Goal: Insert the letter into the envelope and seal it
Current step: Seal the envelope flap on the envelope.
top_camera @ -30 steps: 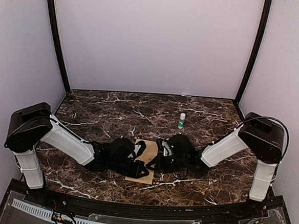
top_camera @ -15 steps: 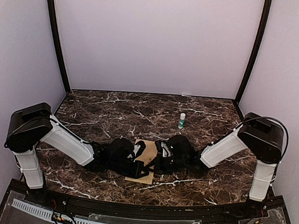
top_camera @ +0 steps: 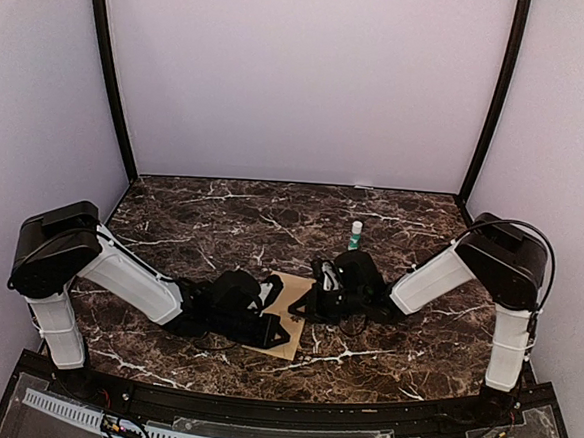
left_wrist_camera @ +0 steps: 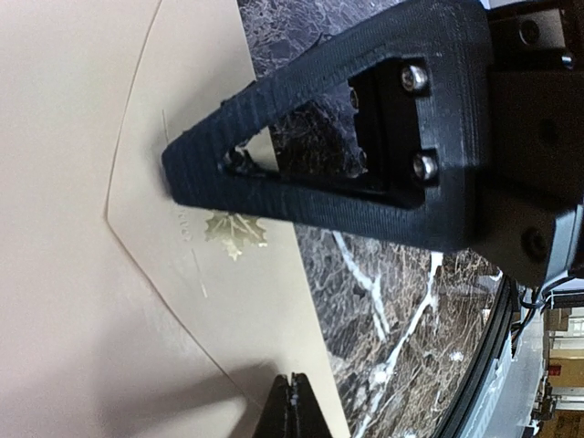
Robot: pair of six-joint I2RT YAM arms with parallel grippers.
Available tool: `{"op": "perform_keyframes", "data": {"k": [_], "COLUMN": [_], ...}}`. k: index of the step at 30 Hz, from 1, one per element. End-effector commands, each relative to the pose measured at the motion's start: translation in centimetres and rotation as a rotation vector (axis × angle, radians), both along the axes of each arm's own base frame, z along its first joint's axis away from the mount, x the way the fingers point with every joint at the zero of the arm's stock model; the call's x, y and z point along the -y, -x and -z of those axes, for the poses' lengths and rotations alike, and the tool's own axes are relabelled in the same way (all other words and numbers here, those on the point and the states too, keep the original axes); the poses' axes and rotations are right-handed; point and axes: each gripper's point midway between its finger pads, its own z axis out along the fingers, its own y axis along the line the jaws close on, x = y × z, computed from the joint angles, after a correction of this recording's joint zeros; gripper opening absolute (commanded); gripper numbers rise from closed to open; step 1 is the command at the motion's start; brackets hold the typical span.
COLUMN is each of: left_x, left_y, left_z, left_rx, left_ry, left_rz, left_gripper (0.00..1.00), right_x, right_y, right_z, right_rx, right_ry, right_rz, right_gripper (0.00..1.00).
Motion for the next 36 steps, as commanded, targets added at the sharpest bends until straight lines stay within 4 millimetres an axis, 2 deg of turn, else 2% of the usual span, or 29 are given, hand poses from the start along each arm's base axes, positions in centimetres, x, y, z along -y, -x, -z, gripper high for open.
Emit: {"op": "perform_keyframes", "data": {"k": [1,4,10,19,26,30,36], "left_x": [-4.2,-4.1,-4.0,-3.9,-3.9,-3.9,-4.1], "left_y": [2.4,2.4,2.2,2.2,2.2,2.2,2.3], "left_z": [4.4,4.4,4.2,4.1,4.1,4.0,4.0], "left_rx": [-0.101,-0.100,-0.098,-0.097,-0.096,-0.094,-0.094], "left_ry": [-0.192,-0.191,-0.186,-0.179,-0.178,-0.176,-0.177], "left_rz": [-0.004,-0.003,-0.009,-0.008,-0.005,-0.006,-0.007], "left_gripper": [0.00,0.00,0.00,0.00,0.00,0.00,0.00], "right_x": [3.9,3.5,3.9,2.2,1.5,1.9,2.5], "right_y": [-0.6,-0.5,0.9,5.1,7.2,7.2,5.5], "right_z": [5.4,5.2,4.9,4.2,4.4,4.7,4.2], "right_rx": [-0.060,-0.052,-0.055,-0.067,-0.090,-0.092,-0.073], "right_ry": [0.191,0.183,0.180,0.148,0.142,0.160,0.166], "right_rz": [0.066,0.040,0.023,-0.056,-0.069,-0.051,-0.016], "right_gripper": [0.00,0.00,0.00,0.00,0.00,0.00,0.00]}}
